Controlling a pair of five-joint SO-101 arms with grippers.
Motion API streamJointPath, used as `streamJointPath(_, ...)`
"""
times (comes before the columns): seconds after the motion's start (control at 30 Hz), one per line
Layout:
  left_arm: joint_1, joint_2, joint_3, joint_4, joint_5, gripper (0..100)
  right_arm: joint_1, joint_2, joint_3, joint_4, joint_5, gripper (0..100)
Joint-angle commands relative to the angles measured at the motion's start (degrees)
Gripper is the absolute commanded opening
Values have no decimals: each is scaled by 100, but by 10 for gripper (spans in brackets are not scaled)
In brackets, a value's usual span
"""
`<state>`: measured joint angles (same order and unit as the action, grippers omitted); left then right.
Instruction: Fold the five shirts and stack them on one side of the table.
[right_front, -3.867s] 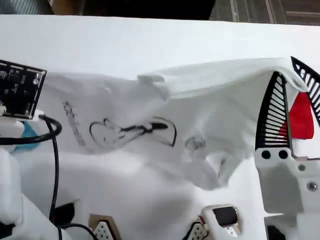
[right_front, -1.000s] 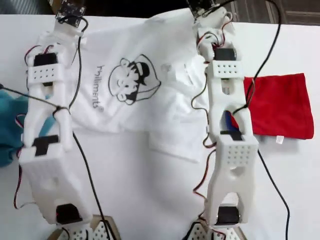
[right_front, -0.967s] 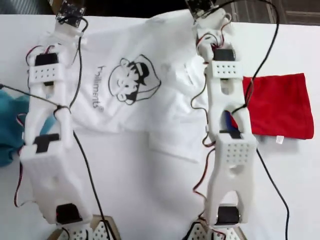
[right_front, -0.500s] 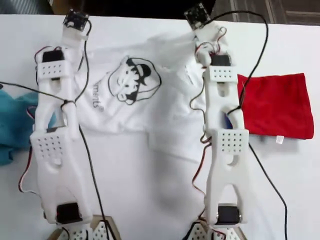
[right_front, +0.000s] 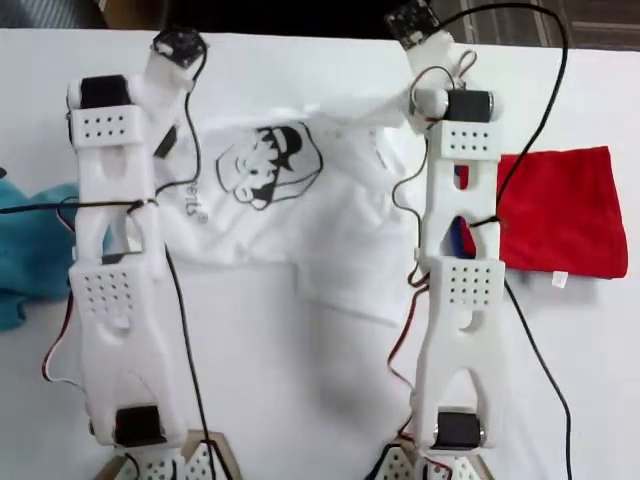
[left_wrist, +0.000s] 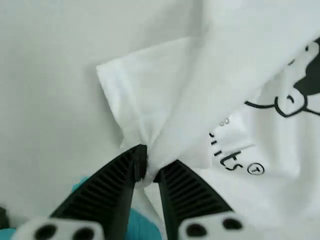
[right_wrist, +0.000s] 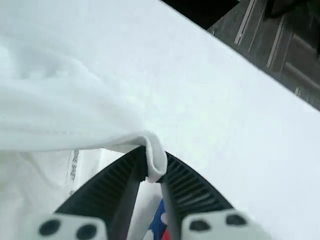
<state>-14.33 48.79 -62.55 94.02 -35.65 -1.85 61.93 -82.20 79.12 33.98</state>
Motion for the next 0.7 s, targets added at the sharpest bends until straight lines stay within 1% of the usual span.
streamJointPath(0.0, -123, -79, -268, 466, -114, 24, 75, -602, -273, 708, 53, 22)
streamJointPath(0.1, -132, -97, -277, 809, -264, 24, 31, -620, -369, 1314, 53, 22)
streamJointPath(0.23, -299, -97, -268, 826, -255, 24, 57, -558, -914, 1903, 35, 22)
streamJointPath(0.4, -316, -123, -233, 844, -255, 24, 110, -611, -1029, 1930, 18, 22)
streamJointPath(0.53, -273, -527, -286, 791, -255, 24, 92, -611, -1090, 1903, 26, 22)
streamJointPath(0.67, -440, -1002, -796, 519, -35, 24, 40, -840, -1354, 1763, 9, 22)
